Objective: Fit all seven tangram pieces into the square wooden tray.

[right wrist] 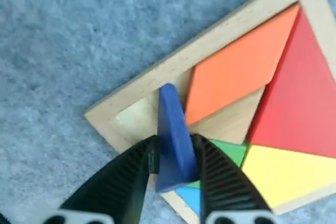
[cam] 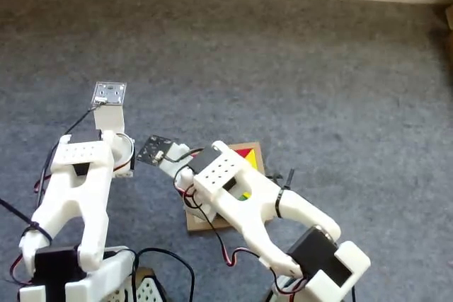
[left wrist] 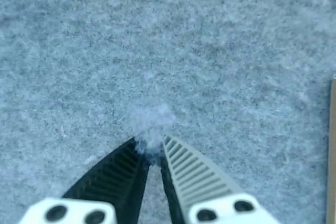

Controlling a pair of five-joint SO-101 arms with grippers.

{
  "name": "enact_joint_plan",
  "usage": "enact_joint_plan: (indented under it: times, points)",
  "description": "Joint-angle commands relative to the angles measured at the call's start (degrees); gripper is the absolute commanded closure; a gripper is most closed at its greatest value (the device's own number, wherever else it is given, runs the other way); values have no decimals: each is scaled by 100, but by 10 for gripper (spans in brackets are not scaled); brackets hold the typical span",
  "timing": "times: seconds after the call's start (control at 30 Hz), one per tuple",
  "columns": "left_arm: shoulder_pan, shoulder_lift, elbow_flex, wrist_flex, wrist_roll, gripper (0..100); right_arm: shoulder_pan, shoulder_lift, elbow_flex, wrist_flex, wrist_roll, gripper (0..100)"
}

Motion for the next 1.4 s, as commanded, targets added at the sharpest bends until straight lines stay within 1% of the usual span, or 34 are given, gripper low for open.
enact_joint_plan:
  times: [0.0, 0.17, 0.23, 0.33, 0.47, 0.7, 0.97, 1.23, 1.3, 1.37]
  points:
    - [-66, -189, -31, -26, 0, 995, -110, 84, 110, 382, -44, 918]
    - [-66, -189, -31, -26, 0, 995, -110, -75, 110, 391, -53, 922]
    - [-66, -189, -31, -26, 0, 995, -110, -444, 154, 391, -35, 927]
    - [-66, -189, -31, -35, 0, 995, -84, -1121, 180, 330, -9, 966]
    - [-57, -189, -31, -35, 0, 995, 119, -1640, 708, -242, -9, 985]
    - [-57, -189, -31, -35, 0, 995, 154, -1692, 1086, -866, -18, 987]
    - [-57, -189, -31, -35, 0, 995, 558, -1701, 1095, -1235, -53, 986]
    - [-57, -189, -31, -35, 0, 995, 611, -1684, 1095, -1235, -53, 980]
    - [-57, -189, -31, -35, 0, 995, 602, -1684, 1103, -1200, -53, 950]
    - [-57, -189, -31, -35, 0, 995, 593, -1684, 1112, -1112, -53, 899]
